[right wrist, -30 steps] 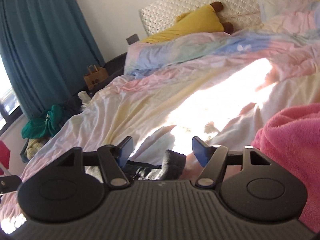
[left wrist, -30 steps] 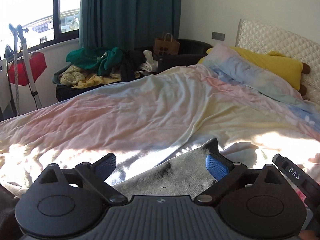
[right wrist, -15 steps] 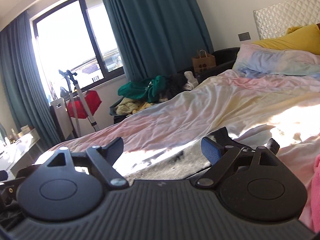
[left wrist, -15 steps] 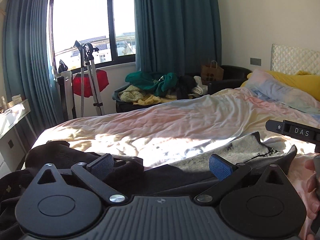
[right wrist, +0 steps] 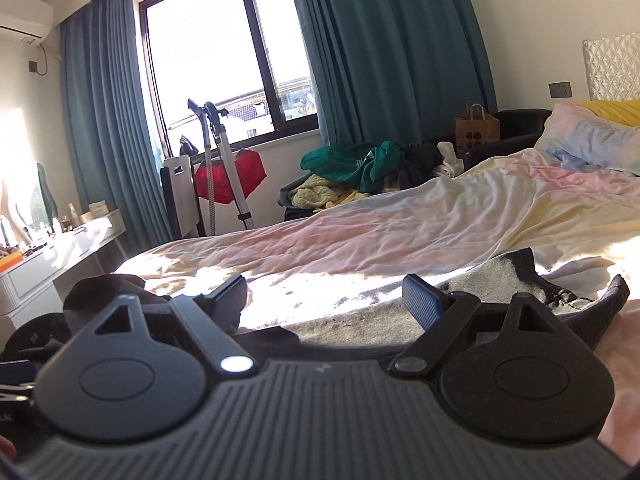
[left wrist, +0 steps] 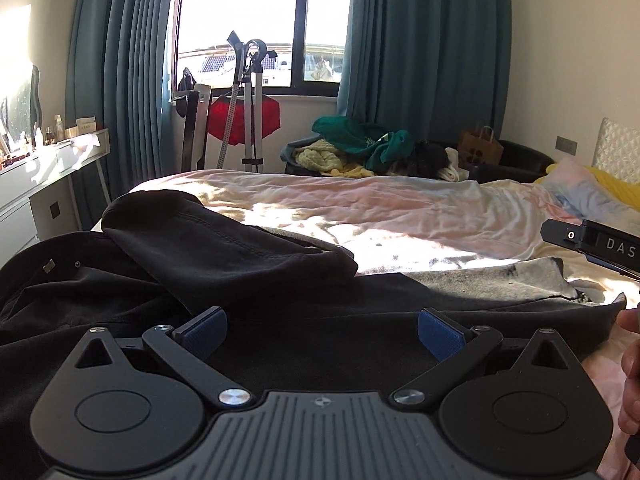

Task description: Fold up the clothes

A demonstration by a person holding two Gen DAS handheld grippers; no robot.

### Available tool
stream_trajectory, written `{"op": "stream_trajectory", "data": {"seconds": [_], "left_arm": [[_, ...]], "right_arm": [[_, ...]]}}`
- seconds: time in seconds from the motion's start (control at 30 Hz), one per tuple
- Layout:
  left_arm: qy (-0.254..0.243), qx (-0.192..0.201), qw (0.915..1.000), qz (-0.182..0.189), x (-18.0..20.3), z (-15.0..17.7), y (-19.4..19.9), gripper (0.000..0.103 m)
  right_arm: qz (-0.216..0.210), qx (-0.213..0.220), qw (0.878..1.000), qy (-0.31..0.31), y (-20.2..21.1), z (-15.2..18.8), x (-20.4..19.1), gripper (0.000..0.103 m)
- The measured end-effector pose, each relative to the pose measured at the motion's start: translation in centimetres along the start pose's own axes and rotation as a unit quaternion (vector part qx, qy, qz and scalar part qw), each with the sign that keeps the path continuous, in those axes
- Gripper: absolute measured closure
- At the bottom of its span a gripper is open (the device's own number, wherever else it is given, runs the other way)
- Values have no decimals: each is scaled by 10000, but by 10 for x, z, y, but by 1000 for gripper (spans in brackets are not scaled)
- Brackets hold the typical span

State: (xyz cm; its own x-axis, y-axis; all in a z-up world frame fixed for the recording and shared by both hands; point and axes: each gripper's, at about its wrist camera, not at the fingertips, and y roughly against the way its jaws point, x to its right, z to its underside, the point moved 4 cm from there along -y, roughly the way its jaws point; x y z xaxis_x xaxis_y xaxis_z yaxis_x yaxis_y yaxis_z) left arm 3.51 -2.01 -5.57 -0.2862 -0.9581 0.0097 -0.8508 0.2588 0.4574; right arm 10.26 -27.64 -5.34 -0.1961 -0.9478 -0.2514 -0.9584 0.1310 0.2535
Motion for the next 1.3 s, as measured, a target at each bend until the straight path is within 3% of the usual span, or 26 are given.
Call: {"op": "stream_trajectory", "data": {"seconds": [0.13,0.37,0.5,0.8,1.1,1.3], "left_arm": [[-5,136,9998,-112,-2,-4,-2,0],[264,-406,9984,-289,-15,2,-25,0],[358,-488,9977,-309,-20,4,-27,0],[350,-421,9972,-500,-25,-4,-24,0],[626,-90,9934,-954,-58,-21,-1,0],[703,206,9870,-1428,-90,-36,14,0]], "right_arm": [[-68,-175,9998,-40,-12,8,-5,17],[-208,-363,9991,-27,-22,16,-15,17],[-292,-441,9986,-1,-25,18,-19,17],[-453,-538,9975,103,-25,22,-27,17],[-662,-771,9948,58,-41,29,-38,17],[-1412,-870,9859,222,-64,23,-92,17]]}}
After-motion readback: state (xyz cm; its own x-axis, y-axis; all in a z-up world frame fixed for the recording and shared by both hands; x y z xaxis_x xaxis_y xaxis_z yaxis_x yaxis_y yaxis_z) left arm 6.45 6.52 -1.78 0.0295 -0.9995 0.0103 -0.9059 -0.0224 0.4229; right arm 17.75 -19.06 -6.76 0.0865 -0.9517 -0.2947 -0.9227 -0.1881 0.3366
